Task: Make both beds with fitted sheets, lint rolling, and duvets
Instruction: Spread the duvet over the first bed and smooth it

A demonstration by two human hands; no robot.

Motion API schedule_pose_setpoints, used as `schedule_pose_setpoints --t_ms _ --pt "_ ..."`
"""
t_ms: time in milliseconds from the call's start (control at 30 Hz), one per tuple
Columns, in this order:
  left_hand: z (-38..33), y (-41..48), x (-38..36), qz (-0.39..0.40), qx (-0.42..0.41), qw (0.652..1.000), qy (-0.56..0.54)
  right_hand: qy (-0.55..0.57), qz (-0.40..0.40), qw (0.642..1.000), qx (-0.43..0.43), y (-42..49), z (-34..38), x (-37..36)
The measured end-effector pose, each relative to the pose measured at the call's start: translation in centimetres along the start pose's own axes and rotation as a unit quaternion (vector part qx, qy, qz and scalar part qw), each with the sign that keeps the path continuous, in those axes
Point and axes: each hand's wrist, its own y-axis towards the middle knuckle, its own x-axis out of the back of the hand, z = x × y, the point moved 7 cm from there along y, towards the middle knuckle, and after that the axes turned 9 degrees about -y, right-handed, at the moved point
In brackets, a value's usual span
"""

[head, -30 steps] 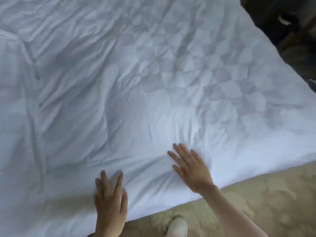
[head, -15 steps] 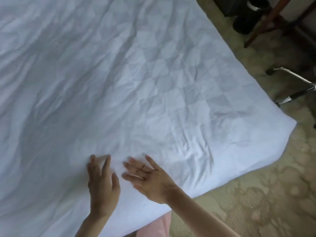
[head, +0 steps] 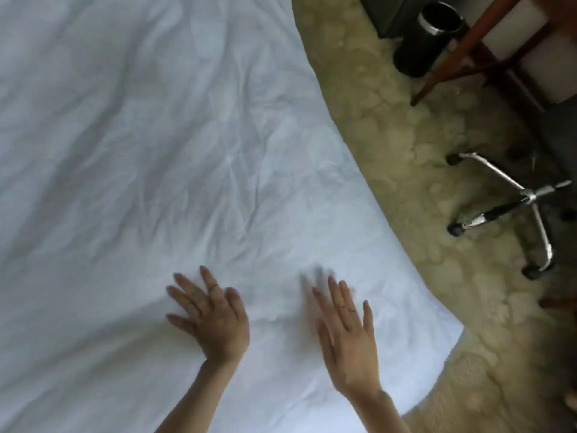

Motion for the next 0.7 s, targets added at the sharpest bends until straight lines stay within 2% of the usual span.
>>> schedule_pose_setpoints --t_ms 67,100,133,167,200,233,267,300,333,367,400,433,467,500,533,567,600,633,667,700 --pt "-7.4 -0.5 -3.6 0.048 -0.040 0.998 -0.009 0.081 -0.033 0.995 -0.044 0.5 -2.0 0.9" --pt "-12.2 -1.7 -5.4 0.092 -0.113 0.989 0.009 0.122 -0.071 0.986 -0.091 0.8 -4.4 1.6" --pt "-17.2 -3.9 -8.2 0.185 -0.232 0.954 0.034 0.171 -0.107 0.968 -0.148 1.1 -7.5 2.4" --pt "-21.5 -7.4 -11.0 0.296 -0.356 0.885 0.051 0.237 -0.148 0.933 -0.228 1.0 -11.2 3.3" --pt "-25.2 -10.4 -12.4 0.417 -0.420 0.806 0.029 0.290 -0.197 0.881 -0.318 0.6 -15.4 4.0" --pt "-27.7 -11.6 -12.6 0.467 -0.426 0.774 -0.031 0.310 -0.230 0.834 -0.394 0.5 -19.2 4.4" --pt "-29.4 -10.8 -12.6 0.450 -0.401 0.792 -0.098 0.295 -0.235 0.811 -0.448 0.4 -22.4 5.0" --pt "-30.7 -8.4 -12.0 0.381 -0.355 0.839 -0.160 0.231 -0.238 0.832 -0.445 1.2 -24.8 6.2" --pt "-30.8 -5.2 -11.0 0.244 -0.299 0.902 -0.196 0.226 -0.224 0.849 -0.422 2.6 -26.5 7.0" --pt "-29.9 -2.5 -9.5 0.076 -0.259 0.944 -0.188 0.258 -0.174 0.859 -0.407 4.0 -28.5 7.1" --pt "-28.5 -0.6 -7.9 -0.074 -0.196 0.967 -0.146 0.246 -0.145 0.875 -0.391 5.0 -30.7 7.5" --pt "-26.8 0.5 -6.7 -0.164 -0.085 0.977 -0.108 0.259 -0.079 0.884 -0.382 6.1 -33.2 7.2" --pt "-25.4 0.8 -7.1 -0.167 0.041 0.982 -0.080 0.270 -0.007 0.902 -0.336 8.6 -35.2 6.7" --pt "-25.5 0.4 -8.6 -0.093 0.143 0.984 -0.059 0.310 0.090 0.895 -0.306 10.1 -36.1 6.1" --pt "-26.7 -0.7 -11.2 0.012 0.158 0.987 -0.013 0.312 0.158 0.887 -0.301 11.3 -37.1 6.1" --pt "-29.0 -2.0 -14.1 0.121 0.089 0.988 0.035 0.300 0.202 0.892 -0.272 12.8 -37.7 6.1" --pt "-31.9 -3.6 -16.6 0.213 -0.016 0.976 0.044 0.294 0.225 0.898 -0.238 14.4 -37.9 6.7" --pt "-35.3 -5.9 -18.2 0.323 -0.096 0.941 -0.016 0.294 0.242 0.901 -0.207 16.2 -37.5 7.2" --pt "-38.1 -7.8 -18.6 0.413 -0.114 0.896 -0.115 0.294 0.256 0.902 -0.185 17.9 -37.1 7.6" --pt "-39.9 -8.5 -18.3 0.450 -0.120 0.864 -0.190 0.300 0.264 0.901 -0.169 19.5 -36.6 8.1"
